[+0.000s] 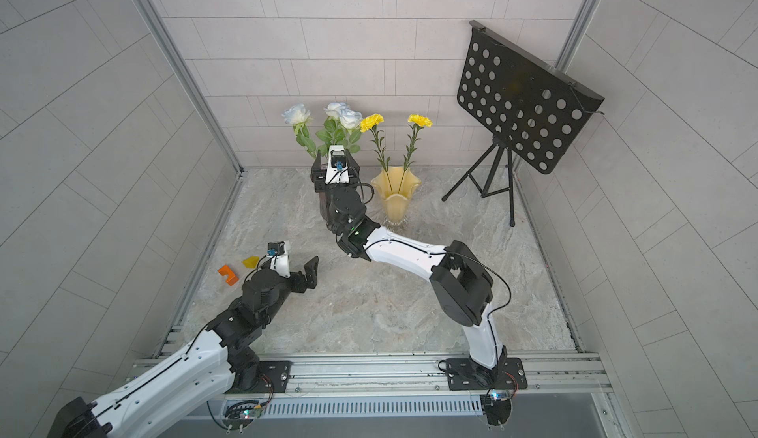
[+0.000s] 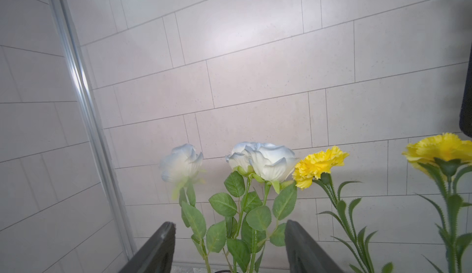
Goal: Arrange the flowers in different vases according to their colors
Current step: Insert the flower into the vase, then reset both arms
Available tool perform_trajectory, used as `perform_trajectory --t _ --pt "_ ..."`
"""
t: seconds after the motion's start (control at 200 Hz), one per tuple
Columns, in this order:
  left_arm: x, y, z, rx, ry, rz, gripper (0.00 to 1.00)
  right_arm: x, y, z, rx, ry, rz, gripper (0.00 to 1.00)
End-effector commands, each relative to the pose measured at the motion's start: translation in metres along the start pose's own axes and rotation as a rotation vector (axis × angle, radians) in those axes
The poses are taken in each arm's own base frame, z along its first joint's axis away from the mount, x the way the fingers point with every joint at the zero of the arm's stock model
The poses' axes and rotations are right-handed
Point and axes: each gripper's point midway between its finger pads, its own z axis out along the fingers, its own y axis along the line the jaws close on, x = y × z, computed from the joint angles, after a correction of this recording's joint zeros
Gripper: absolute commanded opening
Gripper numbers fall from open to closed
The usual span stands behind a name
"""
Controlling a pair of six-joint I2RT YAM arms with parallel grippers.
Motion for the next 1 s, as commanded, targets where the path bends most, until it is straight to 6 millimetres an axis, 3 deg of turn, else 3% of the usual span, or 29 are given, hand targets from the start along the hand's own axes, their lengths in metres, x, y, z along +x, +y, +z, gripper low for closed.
perform_trajectory --t 0.0,0.075,0.16,0.17,0.22,0.395,0.53,0.6,0.715,0.936,0.996 --pt "0.003 0.001 0.001 -0.005 0.013 -0.002 1.00 -0.038 -0.003 -0.031 -0.008 -0.020 -0.065 0.75" --pt "0.004 -0.010 0.004 0.043 0.032 -0.003 1.00 -0.042 -0.010 -0.059 -0.035 0.027 -0.125 0.76" --pt "0.011 -0.019 0.008 0.079 0.094 -0.026 1.00 -0.029 -0.027 -0.091 -0.071 0.117 -0.164 0.77" --pt "0.001 -0.023 0.007 0.091 0.082 -0.034 1.00 -0.026 -0.029 -0.095 -0.075 0.131 -0.169 0.77" --pt "0.004 -0.027 0.011 0.092 0.120 -0.043 1.00 -0.008 -0.045 -0.114 -0.099 0.208 -0.181 0.77" --pt "0.007 -0.031 0.014 0.081 0.200 -0.034 1.00 0.084 -0.113 -0.179 -0.114 0.540 -0.375 0.83" --pt "0.006 -0.029 0.012 0.081 0.172 -0.051 1.00 0.121 -0.153 -0.210 -0.085 0.651 -0.467 0.84" --pt "0.005 -0.026 0.010 0.077 0.152 -0.060 1.00 0.121 -0.165 -0.214 -0.067 0.634 -0.489 0.86" --pt "0.003 -0.023 0.008 0.072 0.125 -0.068 1.00 0.110 -0.193 -0.202 0.030 0.623 -0.467 0.88" --pt "-0.003 -0.023 0.003 0.083 0.094 -0.078 1.00 0.123 -0.280 -0.172 0.275 0.671 -0.539 0.89" --pt "-0.003 -0.023 0.003 0.084 0.094 -0.080 1.00 0.136 -0.310 -0.172 0.351 0.677 -0.586 0.89"
